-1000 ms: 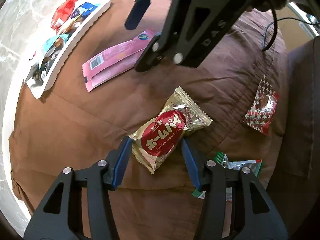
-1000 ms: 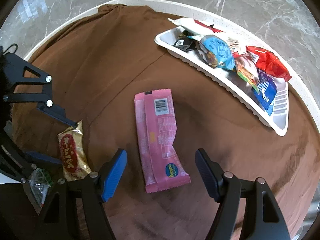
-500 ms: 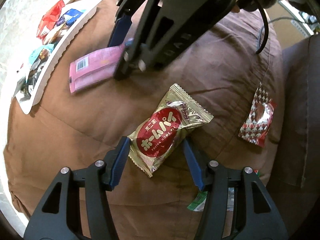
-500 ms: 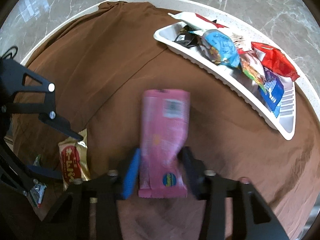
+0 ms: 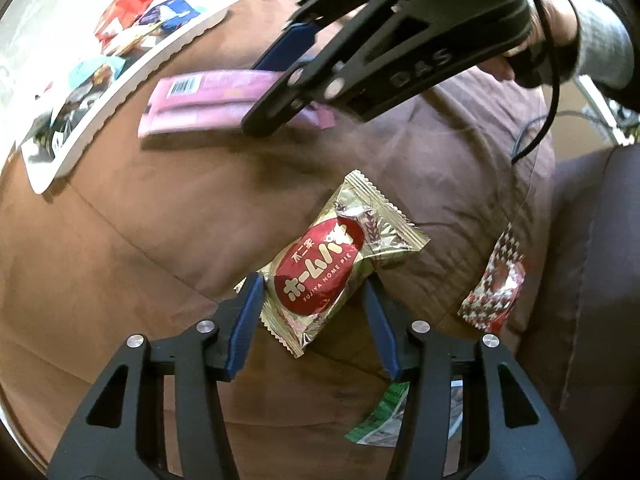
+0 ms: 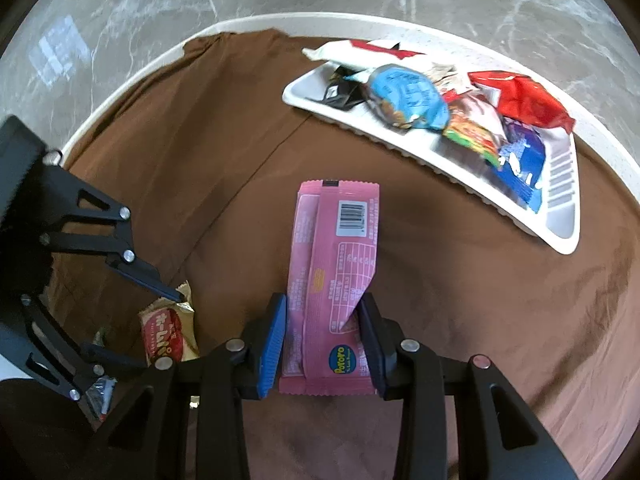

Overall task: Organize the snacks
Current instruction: 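Carry both packets into the white tray and open both tools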

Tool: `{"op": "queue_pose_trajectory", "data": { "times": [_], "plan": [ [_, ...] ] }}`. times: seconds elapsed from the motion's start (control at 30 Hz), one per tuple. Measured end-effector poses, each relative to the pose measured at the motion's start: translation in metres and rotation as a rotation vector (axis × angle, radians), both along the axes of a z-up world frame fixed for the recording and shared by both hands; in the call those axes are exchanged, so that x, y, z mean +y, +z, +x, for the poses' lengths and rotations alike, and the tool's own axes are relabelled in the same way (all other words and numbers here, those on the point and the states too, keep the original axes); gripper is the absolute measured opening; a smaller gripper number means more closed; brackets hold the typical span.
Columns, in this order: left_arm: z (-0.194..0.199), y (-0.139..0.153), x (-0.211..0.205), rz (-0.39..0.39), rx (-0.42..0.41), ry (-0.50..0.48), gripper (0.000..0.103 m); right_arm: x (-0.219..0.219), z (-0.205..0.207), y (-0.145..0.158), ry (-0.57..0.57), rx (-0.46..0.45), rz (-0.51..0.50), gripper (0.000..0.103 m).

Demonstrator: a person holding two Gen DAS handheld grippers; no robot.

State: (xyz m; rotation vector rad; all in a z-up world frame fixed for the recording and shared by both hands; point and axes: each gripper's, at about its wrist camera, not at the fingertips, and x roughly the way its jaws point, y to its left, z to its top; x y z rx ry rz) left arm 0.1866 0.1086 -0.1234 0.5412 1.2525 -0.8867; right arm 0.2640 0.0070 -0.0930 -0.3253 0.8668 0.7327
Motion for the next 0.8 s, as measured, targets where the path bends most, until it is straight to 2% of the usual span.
{"op": "queue_pose_trajectory", "data": {
  "times": [0.47,0.8],
  "plan": [
    [0.019,0.018,0.039,-0.168,0.093,0.155,0.047,-0.033,-0.002,0.019,-0.066,0.042,0.138,0.039],
    [0.035,0.029,0.052,-0.262,0.106,0.259,0.047,-0.052,0.001,0.035,-0.115,0.057,0.233,0.039]
  ]
}}
